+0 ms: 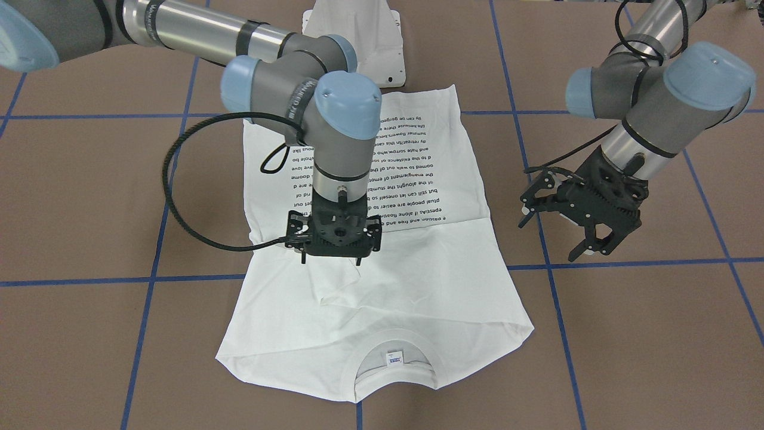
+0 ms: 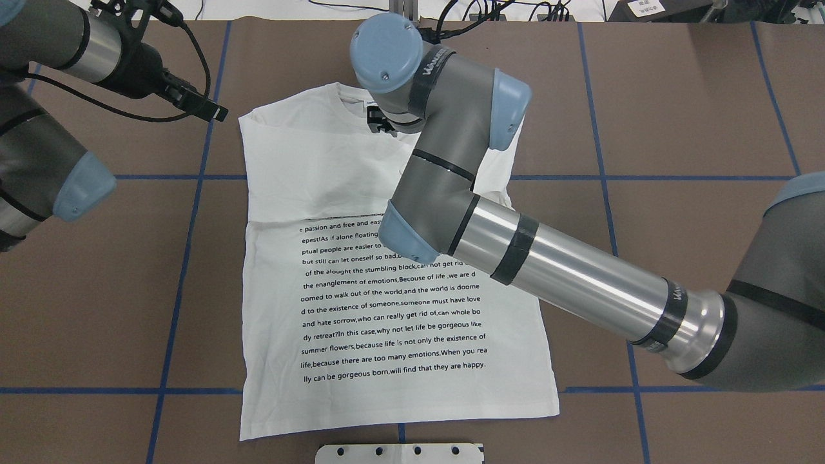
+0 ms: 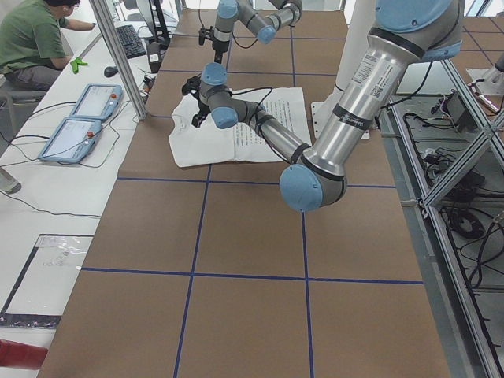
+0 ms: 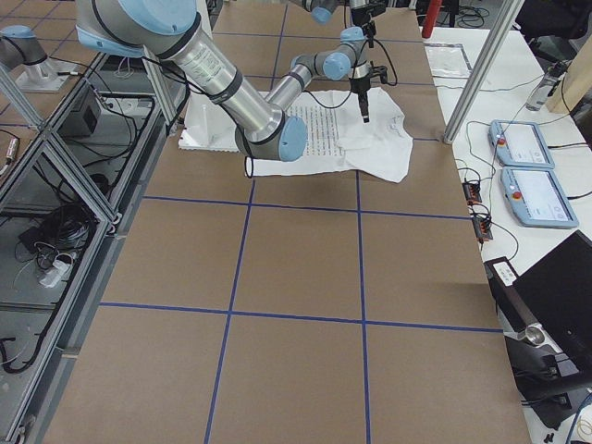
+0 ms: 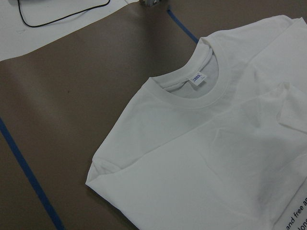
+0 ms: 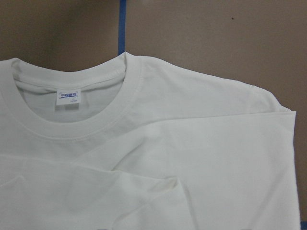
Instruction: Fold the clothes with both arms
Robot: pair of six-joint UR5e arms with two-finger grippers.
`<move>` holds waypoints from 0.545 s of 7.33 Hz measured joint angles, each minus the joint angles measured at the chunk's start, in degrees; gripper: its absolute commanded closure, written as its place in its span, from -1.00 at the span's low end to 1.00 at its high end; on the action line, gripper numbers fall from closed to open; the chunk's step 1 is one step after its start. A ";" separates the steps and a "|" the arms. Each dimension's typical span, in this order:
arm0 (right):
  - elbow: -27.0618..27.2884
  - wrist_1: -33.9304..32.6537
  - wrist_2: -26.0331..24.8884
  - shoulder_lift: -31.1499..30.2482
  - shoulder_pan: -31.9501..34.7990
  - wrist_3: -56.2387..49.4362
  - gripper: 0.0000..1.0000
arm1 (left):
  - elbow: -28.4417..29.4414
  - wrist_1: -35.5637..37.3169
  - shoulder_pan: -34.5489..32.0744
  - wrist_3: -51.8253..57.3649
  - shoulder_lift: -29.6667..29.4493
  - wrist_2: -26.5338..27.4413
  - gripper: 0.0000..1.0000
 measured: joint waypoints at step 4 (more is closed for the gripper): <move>-10.52 10.44 -6.54 1.25 -3.35 2.70 -0.38 | -0.21 -0.09 -0.38 0.70 0.57 -0.26 -1.00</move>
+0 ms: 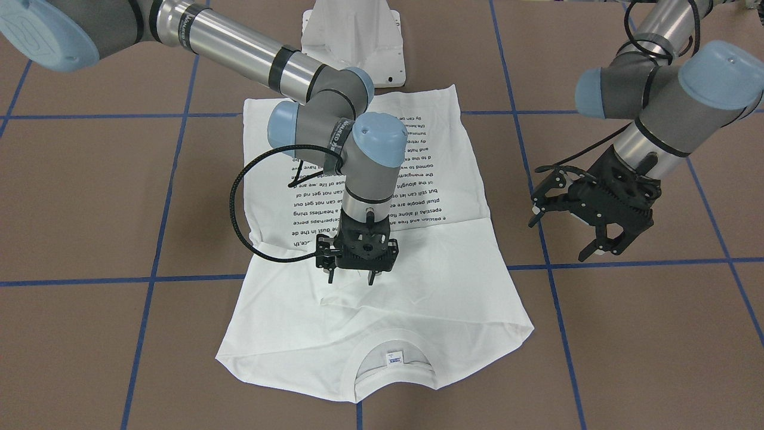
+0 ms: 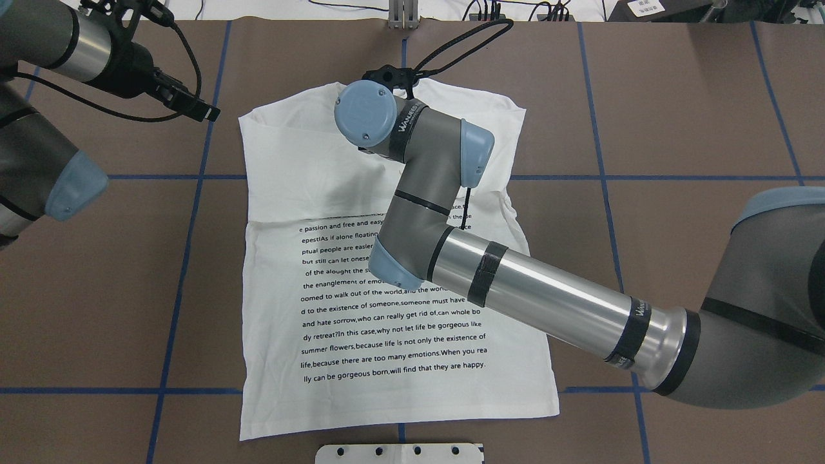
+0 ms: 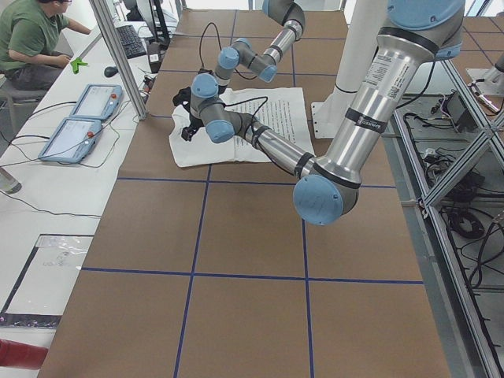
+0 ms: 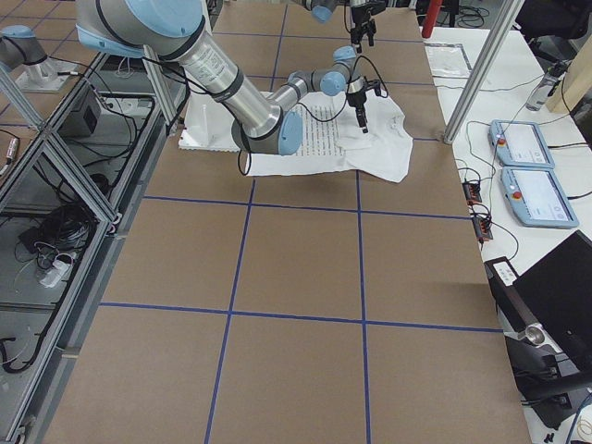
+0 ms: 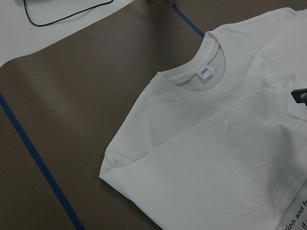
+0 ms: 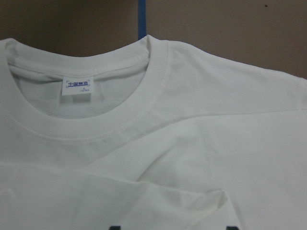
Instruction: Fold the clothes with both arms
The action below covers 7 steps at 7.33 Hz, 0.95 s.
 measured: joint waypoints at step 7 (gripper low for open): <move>-1.23 0.40 -1.93 -0.24 -2.30 1.51 0.90 | -0.12 -0.08 0.03 -0.40 0.05 0.29 -1.00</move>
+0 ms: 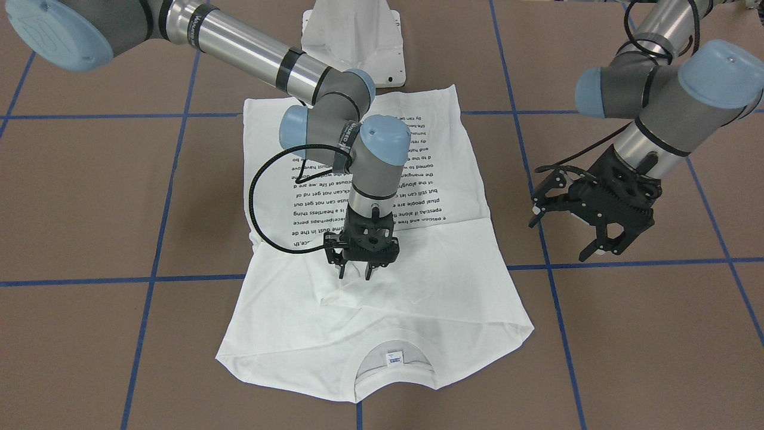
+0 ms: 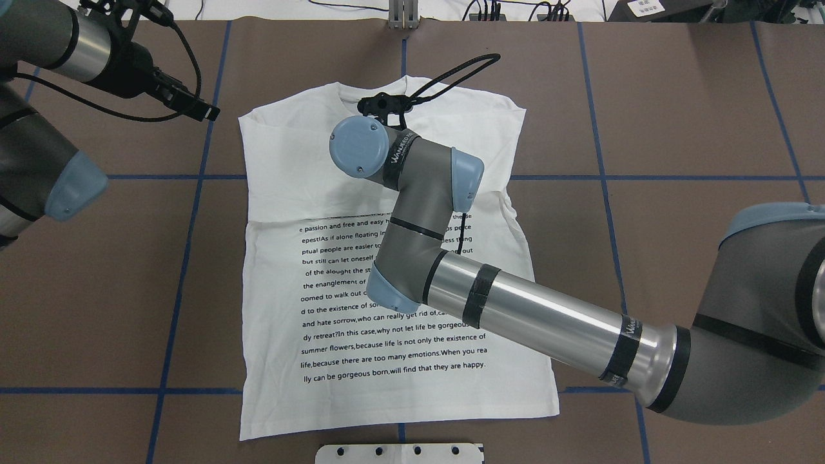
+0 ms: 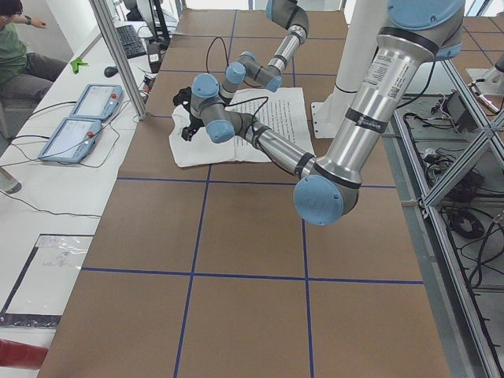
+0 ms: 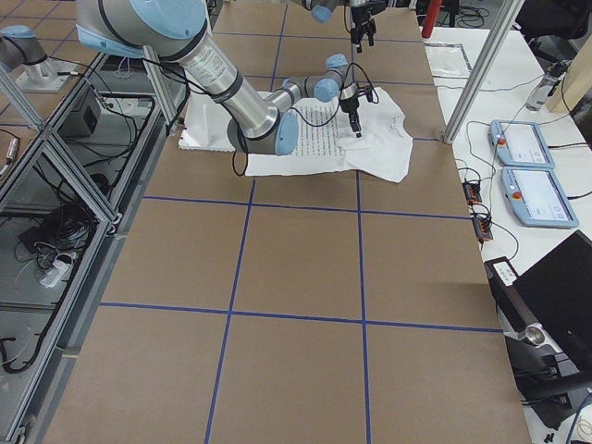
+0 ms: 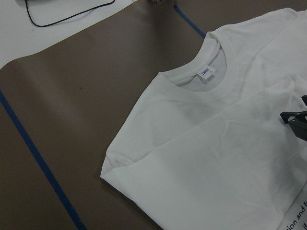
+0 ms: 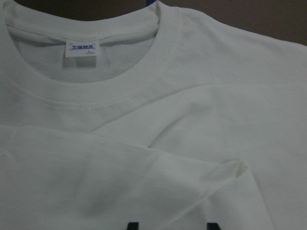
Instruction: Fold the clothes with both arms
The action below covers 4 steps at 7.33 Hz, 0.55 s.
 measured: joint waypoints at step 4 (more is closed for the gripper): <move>0.43 -2.41 -0.56 -0.12 0.00 -1.10 1.00 | -0.07 -0.08 0.00 -0.29 0.00 0.00 -1.00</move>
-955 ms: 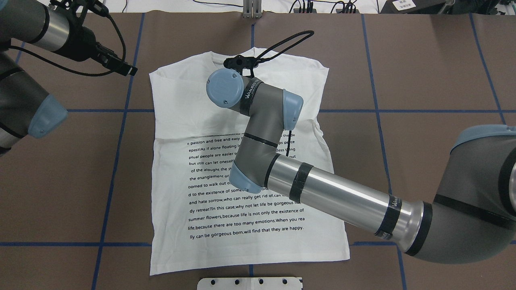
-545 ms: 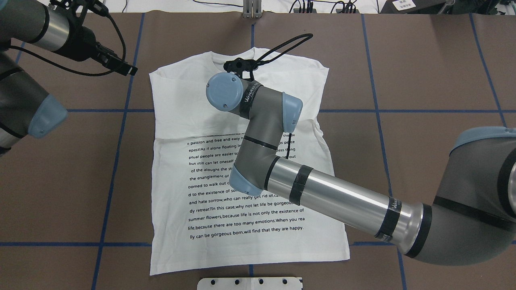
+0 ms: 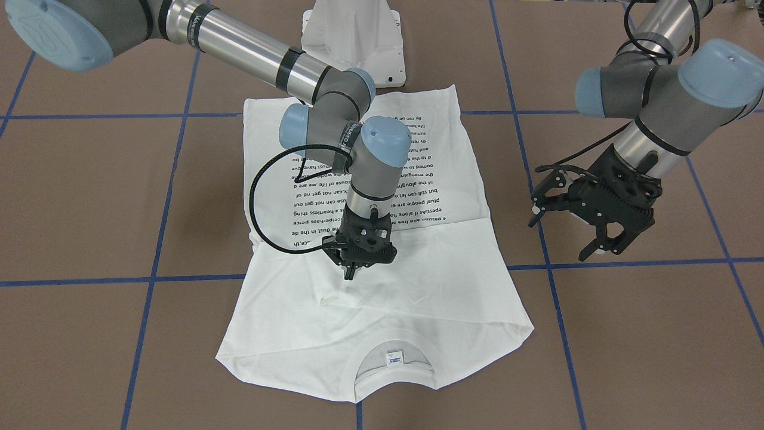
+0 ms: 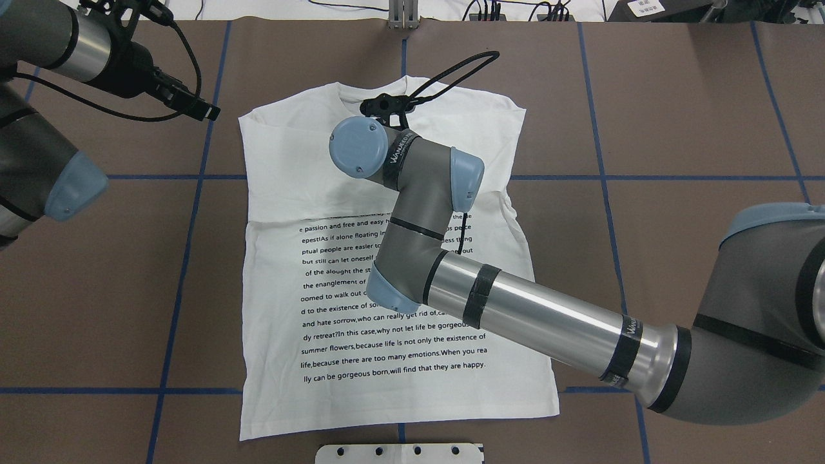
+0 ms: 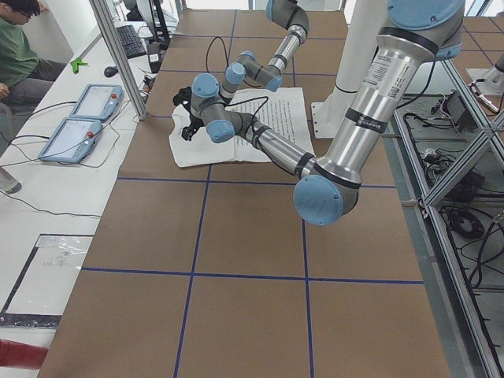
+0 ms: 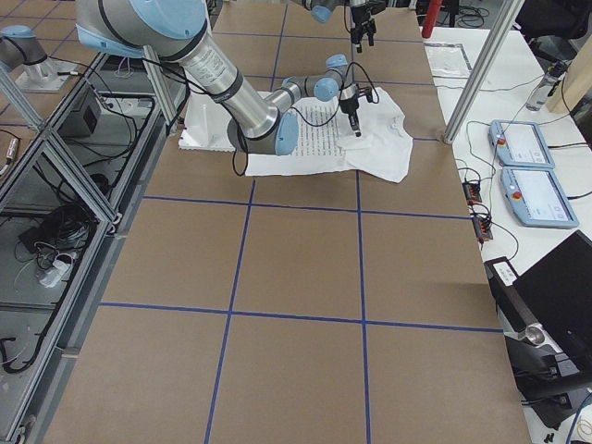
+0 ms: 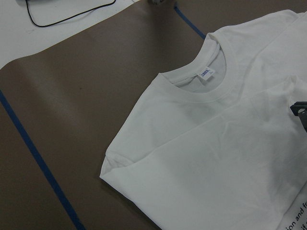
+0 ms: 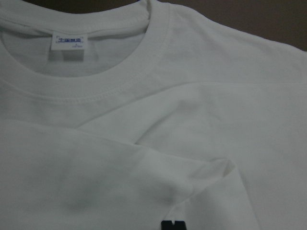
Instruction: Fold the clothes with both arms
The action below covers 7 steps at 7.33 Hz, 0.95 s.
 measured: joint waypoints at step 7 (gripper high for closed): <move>20.88 -11.12 0.06 -14.42 4.54 -10.08 0.63 | -0.76 -0.07 0.03 -0.32 0.63 0.00 -1.00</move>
